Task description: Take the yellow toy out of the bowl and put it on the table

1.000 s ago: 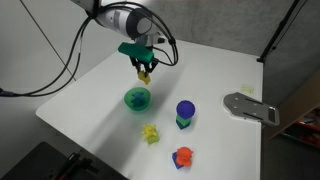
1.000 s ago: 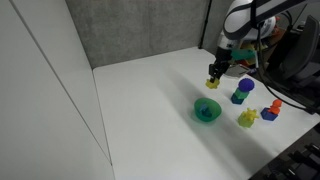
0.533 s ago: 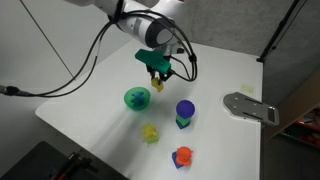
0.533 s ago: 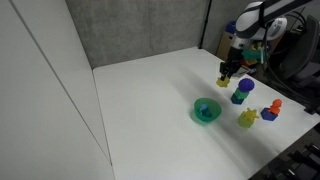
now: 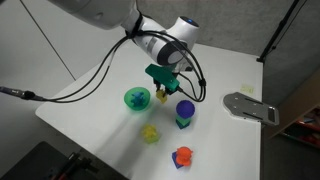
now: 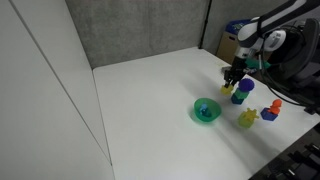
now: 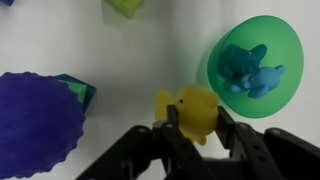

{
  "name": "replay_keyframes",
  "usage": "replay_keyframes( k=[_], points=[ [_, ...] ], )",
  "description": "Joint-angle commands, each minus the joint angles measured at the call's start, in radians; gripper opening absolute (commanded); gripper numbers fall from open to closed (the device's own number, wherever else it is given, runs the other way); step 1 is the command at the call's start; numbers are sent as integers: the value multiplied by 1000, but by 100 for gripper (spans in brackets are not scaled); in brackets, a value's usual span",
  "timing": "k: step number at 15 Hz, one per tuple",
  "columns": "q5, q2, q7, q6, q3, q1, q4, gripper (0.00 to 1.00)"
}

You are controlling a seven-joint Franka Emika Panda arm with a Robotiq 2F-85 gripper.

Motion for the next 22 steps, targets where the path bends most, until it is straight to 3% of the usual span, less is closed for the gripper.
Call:
replay_keyframes(
  k=[1,11,22],
  points=[
    [24,80,-29,-36,13,-21,83,16],
    [19,220,-19,-78,40,-18,195,16],
    [16,270,-3,-58,45,-3,241,16]
  ],
)
